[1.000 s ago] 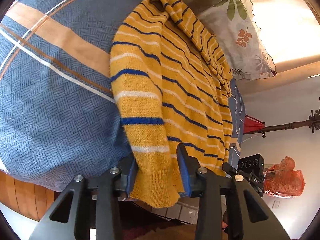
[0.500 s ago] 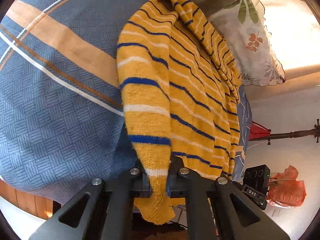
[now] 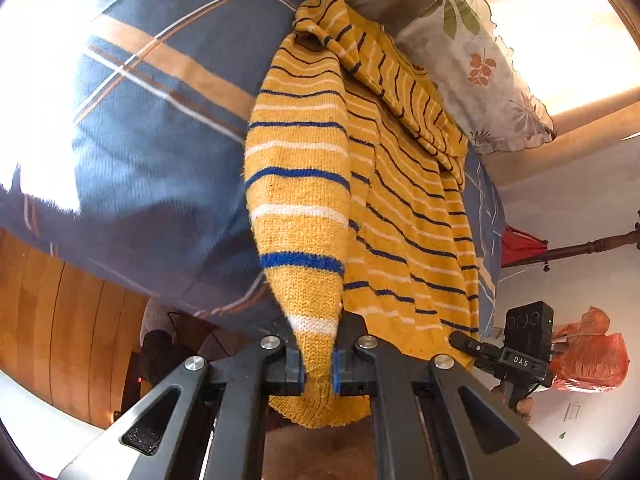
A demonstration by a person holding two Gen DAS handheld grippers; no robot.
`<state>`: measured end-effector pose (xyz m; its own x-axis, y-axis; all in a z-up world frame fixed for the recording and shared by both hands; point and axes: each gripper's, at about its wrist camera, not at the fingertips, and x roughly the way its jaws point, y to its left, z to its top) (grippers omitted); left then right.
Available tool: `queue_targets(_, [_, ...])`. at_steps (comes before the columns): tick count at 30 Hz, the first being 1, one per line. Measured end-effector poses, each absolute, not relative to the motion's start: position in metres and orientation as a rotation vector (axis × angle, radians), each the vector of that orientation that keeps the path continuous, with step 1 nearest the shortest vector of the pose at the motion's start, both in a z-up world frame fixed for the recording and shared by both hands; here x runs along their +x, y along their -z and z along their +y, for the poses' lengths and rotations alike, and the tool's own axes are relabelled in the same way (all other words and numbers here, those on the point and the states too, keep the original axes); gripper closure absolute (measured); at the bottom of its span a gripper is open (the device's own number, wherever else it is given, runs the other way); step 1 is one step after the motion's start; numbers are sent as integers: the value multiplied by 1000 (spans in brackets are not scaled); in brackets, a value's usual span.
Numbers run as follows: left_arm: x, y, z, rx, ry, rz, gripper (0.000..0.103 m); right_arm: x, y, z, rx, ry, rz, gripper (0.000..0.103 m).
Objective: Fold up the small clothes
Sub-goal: 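Grasp the sweater hem with the left gripper and fold it toward the collar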
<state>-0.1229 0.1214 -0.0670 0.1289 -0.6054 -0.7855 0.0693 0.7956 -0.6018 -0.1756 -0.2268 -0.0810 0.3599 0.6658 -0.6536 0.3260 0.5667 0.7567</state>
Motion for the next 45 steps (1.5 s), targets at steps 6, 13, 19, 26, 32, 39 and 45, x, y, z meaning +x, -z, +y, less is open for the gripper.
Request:
queue_targets(6, [-130,86,126,-548,456,1430,95,-182,90,-233,1037,-251,1240,94])
queue_targets(13, [-108,37,110,-485,468,1270,95,-145,43,-246,976,-325,1106,94])
queue_targets(19, [-42,-3,86,-459,481,1147,95,-75,10,-265,973,-349,982,94])
queue_targets(26, [71,-5,43,-411,509,1146,95,22,-1,-294,943,-249,931,94])
queue_targets(32, [157,32,4,-355,496,1216,94,88,38,-328,1006,-110,980,94])
queue_targets(39, [212,62,-3,-468,584,1295,87,130,79,-372,1201,-6,942,76])
queue_targets(45, [223,43,22,-618,637,1211,54,140,88,-401,1380,16,802,47])
